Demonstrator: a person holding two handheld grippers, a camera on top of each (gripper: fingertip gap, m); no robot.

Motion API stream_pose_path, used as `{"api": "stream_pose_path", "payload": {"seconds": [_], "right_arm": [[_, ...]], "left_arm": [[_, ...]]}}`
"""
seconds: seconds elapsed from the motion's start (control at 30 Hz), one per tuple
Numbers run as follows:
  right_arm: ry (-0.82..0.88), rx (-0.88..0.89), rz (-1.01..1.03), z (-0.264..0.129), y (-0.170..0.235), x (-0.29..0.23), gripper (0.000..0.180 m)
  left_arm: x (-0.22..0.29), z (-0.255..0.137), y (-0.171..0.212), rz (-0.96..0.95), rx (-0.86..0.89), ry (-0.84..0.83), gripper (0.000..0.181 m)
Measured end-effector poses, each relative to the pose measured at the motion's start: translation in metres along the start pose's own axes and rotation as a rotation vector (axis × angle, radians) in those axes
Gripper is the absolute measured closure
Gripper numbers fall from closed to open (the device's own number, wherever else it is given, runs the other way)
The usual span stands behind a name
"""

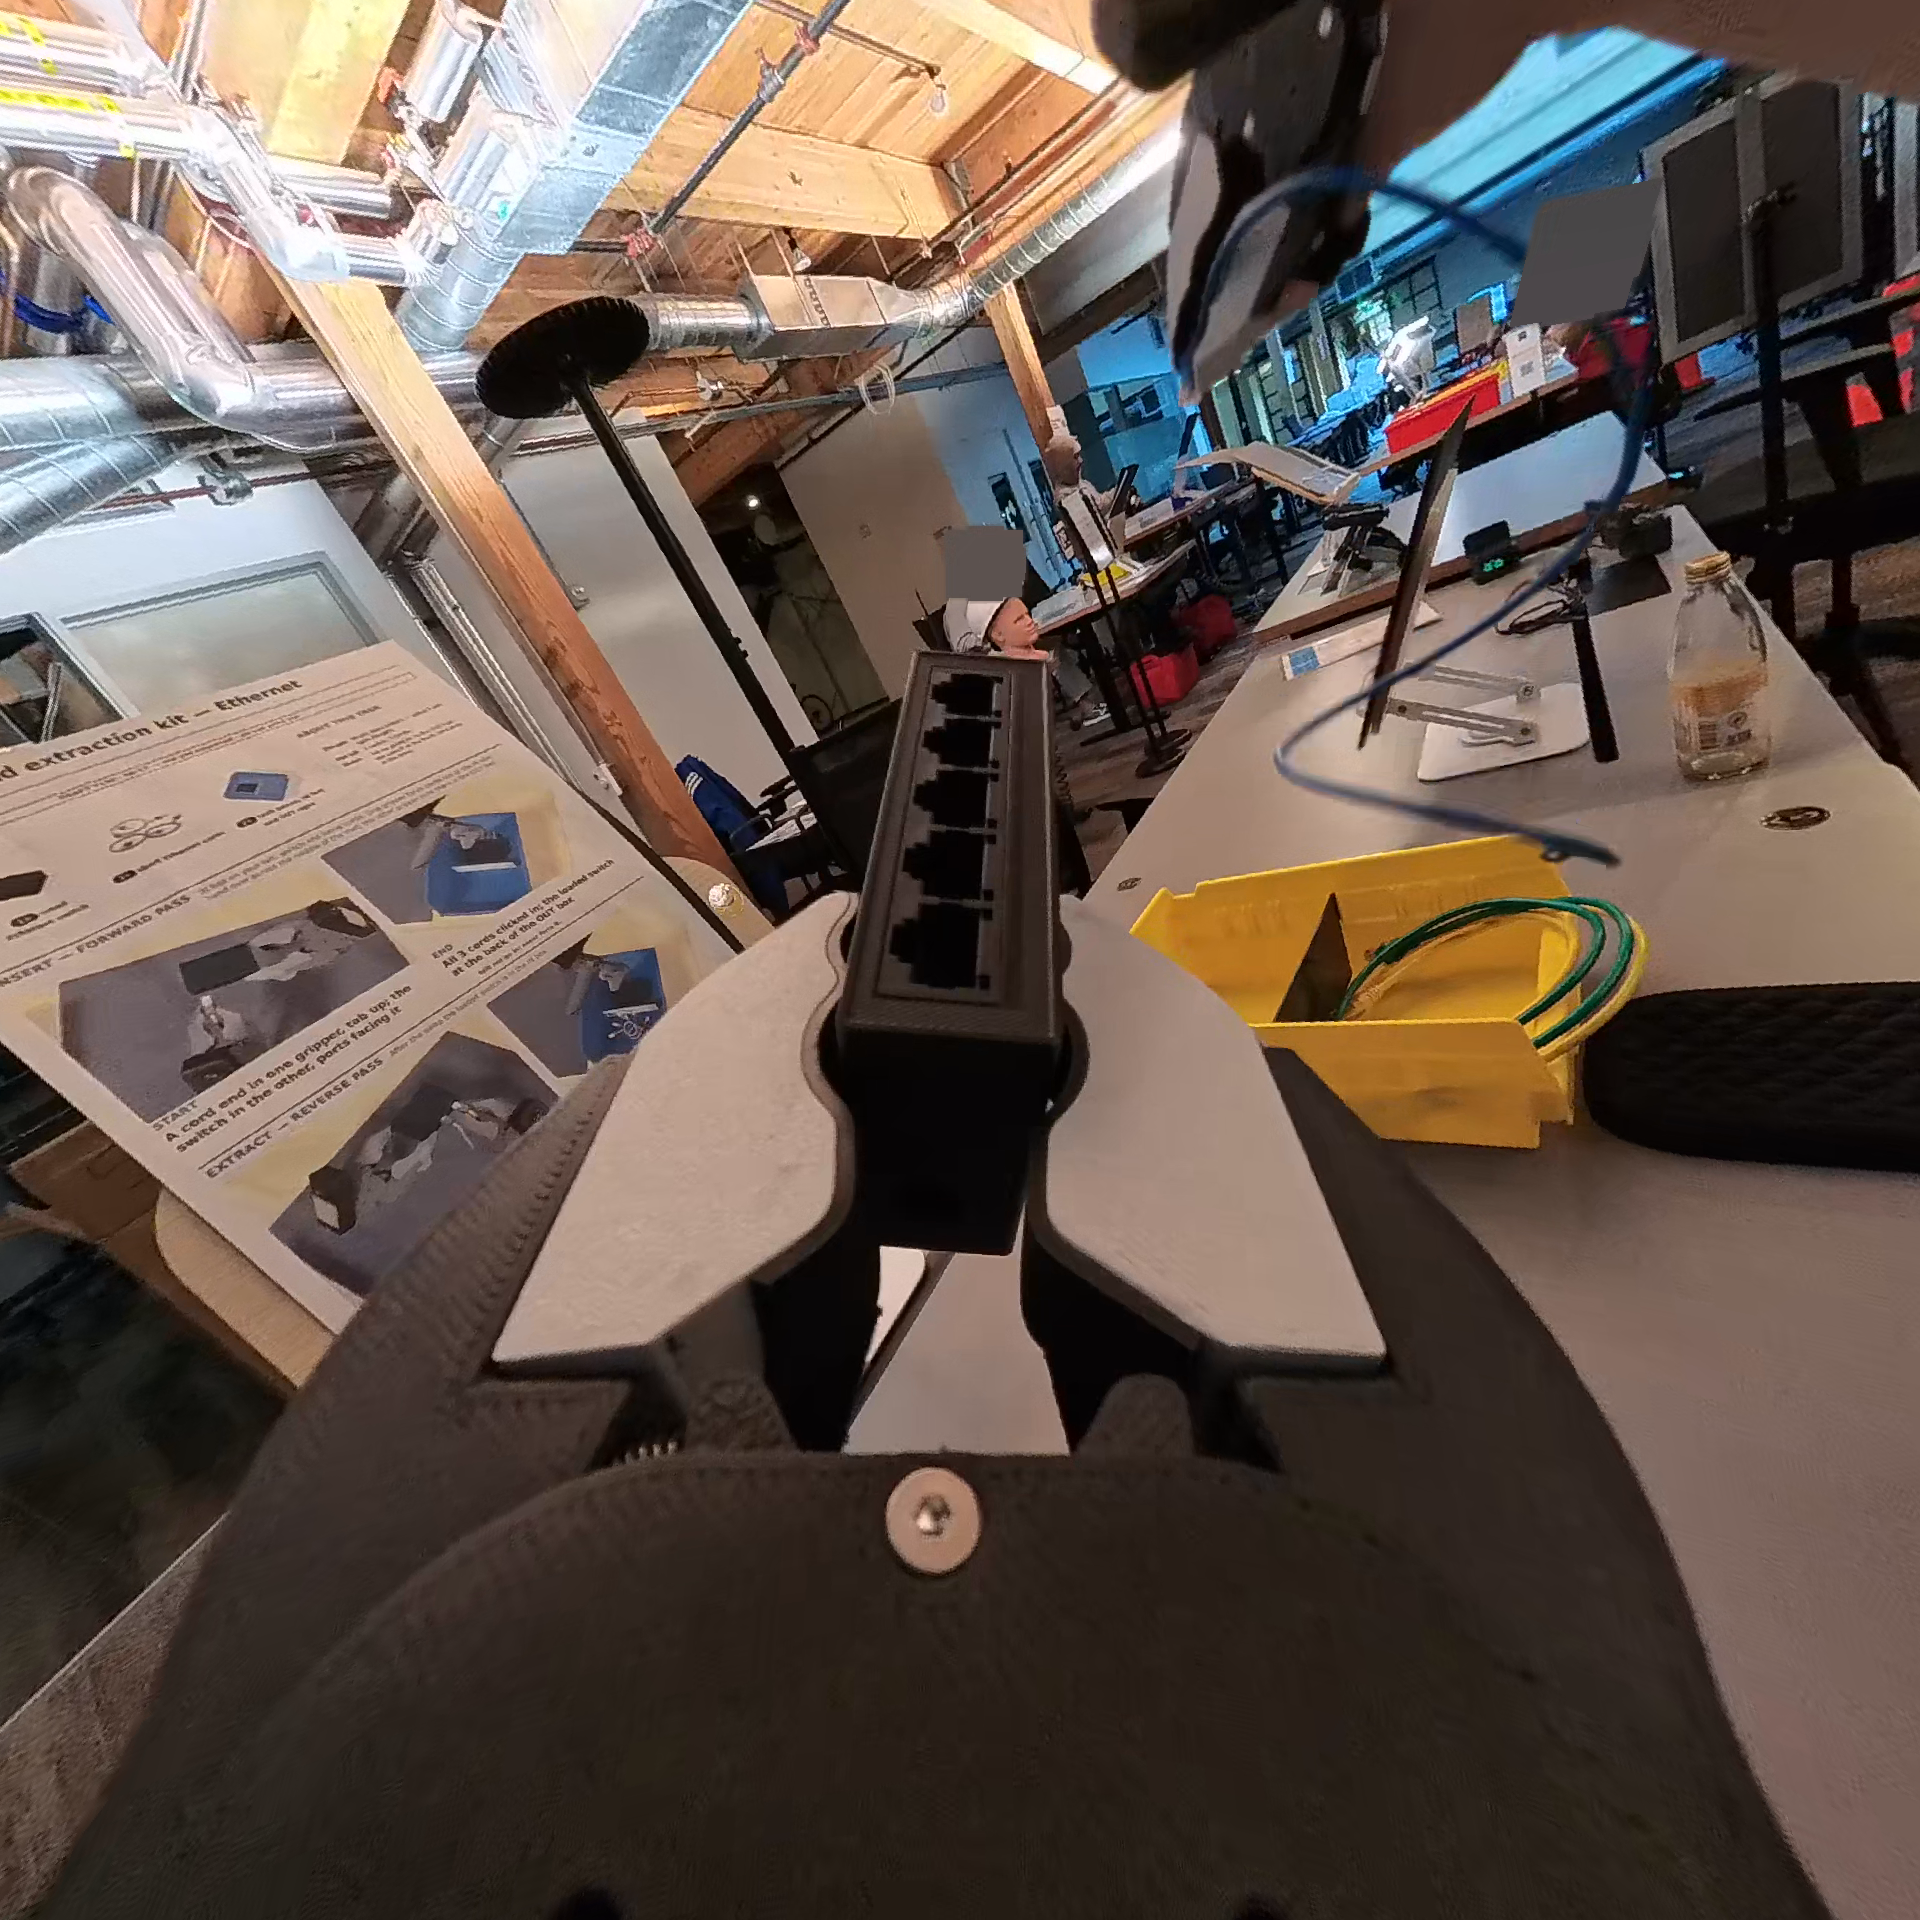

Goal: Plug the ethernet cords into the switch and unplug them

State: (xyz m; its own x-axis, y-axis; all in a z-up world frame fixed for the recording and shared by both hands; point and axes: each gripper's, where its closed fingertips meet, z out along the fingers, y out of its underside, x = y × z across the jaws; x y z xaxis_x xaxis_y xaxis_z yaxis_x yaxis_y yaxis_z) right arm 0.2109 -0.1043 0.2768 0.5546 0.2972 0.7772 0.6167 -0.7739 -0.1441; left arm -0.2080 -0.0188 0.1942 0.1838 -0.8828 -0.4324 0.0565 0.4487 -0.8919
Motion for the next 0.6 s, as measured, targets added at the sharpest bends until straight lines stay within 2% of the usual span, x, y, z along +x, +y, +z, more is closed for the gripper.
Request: {"api": "stream_pose_path", "payload": {"seconds": [0.37, 0.6], "right_arm": [[-0.115, -0.209, -0.186, 0.132, 0.042, -0.119, 0.164], [-0.154, -0.288, -0.233, 0.177, 0.060, -0.177, 0.164]], "left_arm": [[-0.004, -0.004, 0.001, -0.004, -0.002, -0.007, 0.152], [-0.006, -0.006, 0.002, -0.008, -0.003, -0.011, 0.152]]}}
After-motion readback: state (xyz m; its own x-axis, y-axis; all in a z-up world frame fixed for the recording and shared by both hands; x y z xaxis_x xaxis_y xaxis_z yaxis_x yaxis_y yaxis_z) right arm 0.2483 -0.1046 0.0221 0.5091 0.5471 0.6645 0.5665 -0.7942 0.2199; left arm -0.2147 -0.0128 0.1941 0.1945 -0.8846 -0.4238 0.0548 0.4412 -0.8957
